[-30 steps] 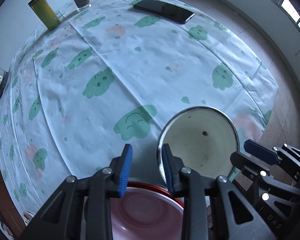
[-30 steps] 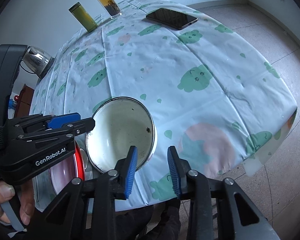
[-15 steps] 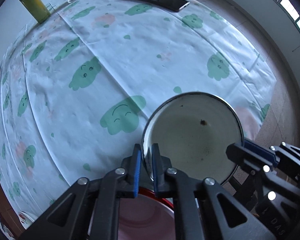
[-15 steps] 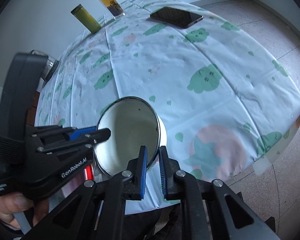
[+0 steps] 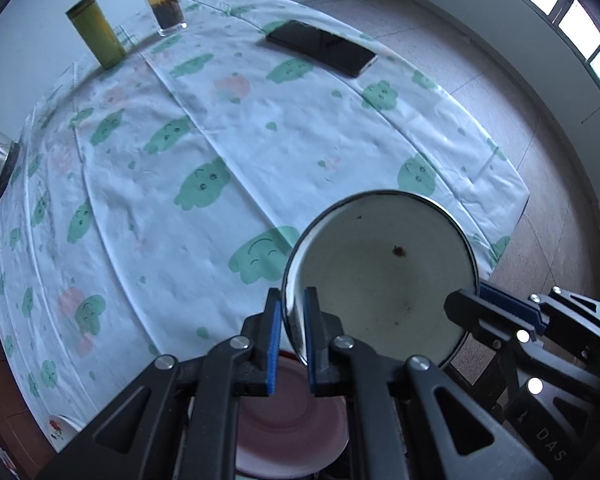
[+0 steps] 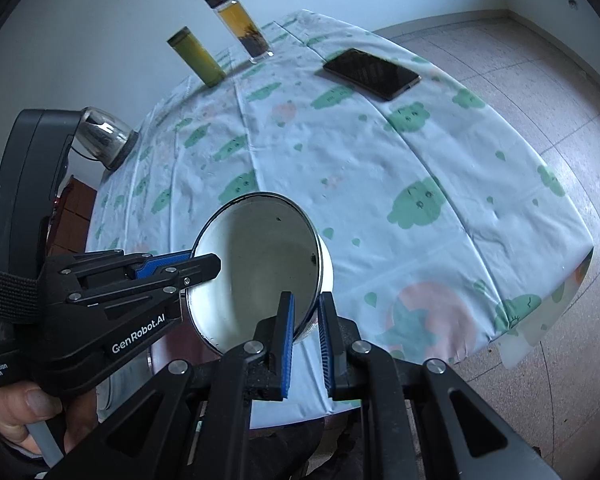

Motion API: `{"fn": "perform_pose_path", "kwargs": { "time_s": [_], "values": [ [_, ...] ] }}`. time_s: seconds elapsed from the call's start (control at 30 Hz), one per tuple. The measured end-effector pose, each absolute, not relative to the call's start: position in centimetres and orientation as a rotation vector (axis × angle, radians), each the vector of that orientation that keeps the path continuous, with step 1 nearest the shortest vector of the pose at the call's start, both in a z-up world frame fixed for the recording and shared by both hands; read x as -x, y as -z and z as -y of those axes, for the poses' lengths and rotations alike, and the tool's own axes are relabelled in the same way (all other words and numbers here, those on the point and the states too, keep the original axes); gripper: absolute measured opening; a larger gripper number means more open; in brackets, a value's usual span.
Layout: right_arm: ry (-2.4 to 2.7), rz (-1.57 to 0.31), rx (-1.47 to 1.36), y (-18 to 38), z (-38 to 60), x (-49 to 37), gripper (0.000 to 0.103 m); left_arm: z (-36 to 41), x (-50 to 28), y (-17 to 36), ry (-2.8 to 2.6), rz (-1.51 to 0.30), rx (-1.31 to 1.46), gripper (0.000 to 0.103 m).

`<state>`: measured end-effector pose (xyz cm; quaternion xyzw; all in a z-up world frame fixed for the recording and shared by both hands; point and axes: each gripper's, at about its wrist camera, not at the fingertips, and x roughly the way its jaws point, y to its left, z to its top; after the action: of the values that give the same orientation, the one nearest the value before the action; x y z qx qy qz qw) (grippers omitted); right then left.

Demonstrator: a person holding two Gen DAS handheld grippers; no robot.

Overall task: Organize plates and bowls
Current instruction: 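Lift the cream enamel bowl with both grippers over the red bowl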

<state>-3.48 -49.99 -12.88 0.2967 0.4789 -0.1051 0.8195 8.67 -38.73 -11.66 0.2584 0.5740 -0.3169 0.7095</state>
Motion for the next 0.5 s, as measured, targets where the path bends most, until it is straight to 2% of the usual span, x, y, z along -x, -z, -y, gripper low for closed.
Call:
{"fn": "perform_pose_path", "kwargs": {
  "time_s": [0.5],
  "values": [
    [0.105, -1.033, -0.59, 10.8, 45.9, 2.6, 0.013, 33.2, -8.6, 9.1, 0.625, -1.27, -0.509, 0.008]
  ]
}}
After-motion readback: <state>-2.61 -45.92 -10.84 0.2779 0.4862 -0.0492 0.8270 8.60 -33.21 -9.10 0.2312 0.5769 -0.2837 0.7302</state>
